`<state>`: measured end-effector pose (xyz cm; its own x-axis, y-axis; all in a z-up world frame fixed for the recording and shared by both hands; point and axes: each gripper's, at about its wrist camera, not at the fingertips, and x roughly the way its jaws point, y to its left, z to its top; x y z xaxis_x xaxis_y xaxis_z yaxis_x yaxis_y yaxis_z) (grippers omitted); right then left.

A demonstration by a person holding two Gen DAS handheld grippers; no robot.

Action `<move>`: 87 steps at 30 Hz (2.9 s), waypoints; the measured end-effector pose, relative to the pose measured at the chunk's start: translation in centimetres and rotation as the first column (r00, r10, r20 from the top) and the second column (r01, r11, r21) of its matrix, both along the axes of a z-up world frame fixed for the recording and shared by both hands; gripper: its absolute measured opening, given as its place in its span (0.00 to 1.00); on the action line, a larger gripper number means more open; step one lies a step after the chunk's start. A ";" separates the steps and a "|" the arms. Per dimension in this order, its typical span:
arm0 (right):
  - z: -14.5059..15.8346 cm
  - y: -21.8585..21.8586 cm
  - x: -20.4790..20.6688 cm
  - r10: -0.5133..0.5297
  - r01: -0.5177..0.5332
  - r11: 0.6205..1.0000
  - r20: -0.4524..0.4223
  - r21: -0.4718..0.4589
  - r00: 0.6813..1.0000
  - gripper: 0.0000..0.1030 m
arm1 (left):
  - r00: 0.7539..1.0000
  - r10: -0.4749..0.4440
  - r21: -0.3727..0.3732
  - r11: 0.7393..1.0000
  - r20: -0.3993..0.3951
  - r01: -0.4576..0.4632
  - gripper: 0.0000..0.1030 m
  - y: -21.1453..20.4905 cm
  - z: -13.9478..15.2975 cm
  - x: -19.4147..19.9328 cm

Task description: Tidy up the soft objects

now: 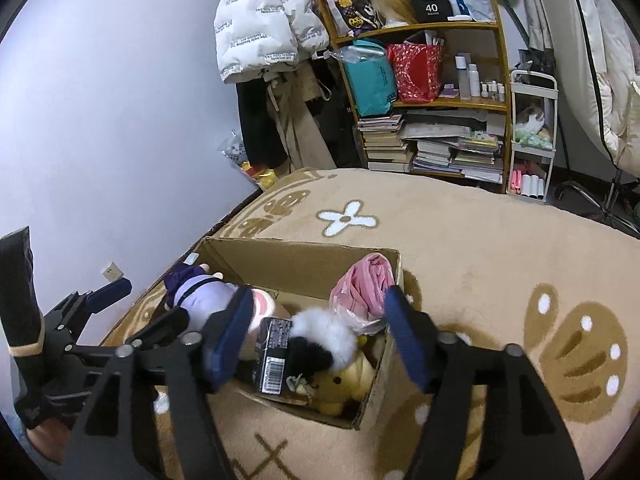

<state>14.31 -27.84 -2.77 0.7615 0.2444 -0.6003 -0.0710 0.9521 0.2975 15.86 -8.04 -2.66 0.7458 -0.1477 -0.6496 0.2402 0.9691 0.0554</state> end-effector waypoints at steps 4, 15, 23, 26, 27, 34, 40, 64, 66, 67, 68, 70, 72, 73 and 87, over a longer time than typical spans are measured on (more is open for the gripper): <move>0.7 -0.1 -1.0 -0.012 0.012 1.000 0.008 0.016 1.000 0.90 | 1.000 0.026 -0.008 1.000 -0.012 -0.026 0.98 1.3 0.7 -0.8; 2.6 0.1 -5.1 -0.026 0.024 0.999 0.053 0.031 0.998 1.00 | 0.997 0.073 0.032 0.997 0.038 -0.074 0.99 4.5 3.8 -4.8; 3.8 0.2 -8.2 -0.028 0.026 0.999 0.083 0.024 0.996 1.00 | 0.989 0.106 0.039 0.993 0.100 -0.110 1.00 6.3 5.7 -8.7; 4.2 0.1 -9.3 -0.030 0.030 1.000 0.092 0.011 0.995 1.00 | 0.988 0.105 0.042 0.993 0.117 -0.111 1.00 6.4 6.2 -9.7; 4.3 0.2 -9.6 -0.031 0.030 1.000 0.095 0.006 0.995 1.00 | 0.987 0.105 0.042 0.993 0.124 -0.111 1.00 6.5 6.4 -10.2; 4.8 0.3 -11.7 -0.036 0.038 0.999 0.115 -0.016 0.993 1.00 | 0.981 0.118 0.026 0.992 0.153 -0.124 1.00 7.4 7.3 -12.6; 4.7 0.1 -13.2 -0.044 0.047 0.999 0.132 -0.015 0.990 1.00 | 0.978 0.127 0.022 0.991 0.167 -0.133 1.00 7.9 7.2 -14.3; 0.6 -1.4 -14.2 -0.105 0.119 0.991 0.179 -0.069 0.978 1.00 | 0.985 0.108 0.017 0.994 0.132 -0.112 1.00 6.3 2.7 -13.3; 0.5 -1.3 -14.1 -0.104 0.119 0.990 0.181 -0.075 0.978 1.00 | 0.984 0.112 0.022 0.993 0.139 -0.116 1.00 6.3 2.6 -13.3; 0.4 -1.3 -14.1 -0.105 0.120 0.990 0.180 -0.075 0.978 1.00 | 0.983 0.114 0.027 0.992 0.145 -0.120 1.00 6.3 2.6 -13.3; 0.4 -1.4 -14.1 -0.107 0.122 0.990 0.181 -0.077 0.978 1.00 | 0.982 0.115 0.032 0.992 0.151 -0.121 1.00 6.2 2.6 -13.4; 0.4 -1.4 -14.1 -0.109 0.124 0.990 0.182 -0.071 0.977 1.00 | 0.981 0.113 0.033 0.992 0.160 -0.119 1.00 6.2 2.5 -13.5; 0.3 -1.5 -14.1 -0.111 0.126 0.989 0.183 -0.073 0.977 1.00 | 0.982 0.096 0.030 0.994 0.160 -0.102 1.00 6.0 2.5 -13.6; 0.3 -1.6 -14.0 -0.113 0.128 0.989 0.183 -0.071 0.977 1.00 | 0.982 0.095 0.033 0.994 0.163 -0.102 1.00 5.9 2.5 -13.6; 0.0 -2.1 -14.1 -0.123 0.136 0.989 0.182 -0.061 0.976 1.00 | 0.981 0.100 0.035 0.994 0.165 -0.107 1.00 6.0 2.4 -13.4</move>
<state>0.18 -29.89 -2.74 0.8798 0.0974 -0.4653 0.0089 0.9752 0.2210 2.44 -2.04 -0.29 0.8519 -0.0386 -0.5223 0.1230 0.9841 0.1278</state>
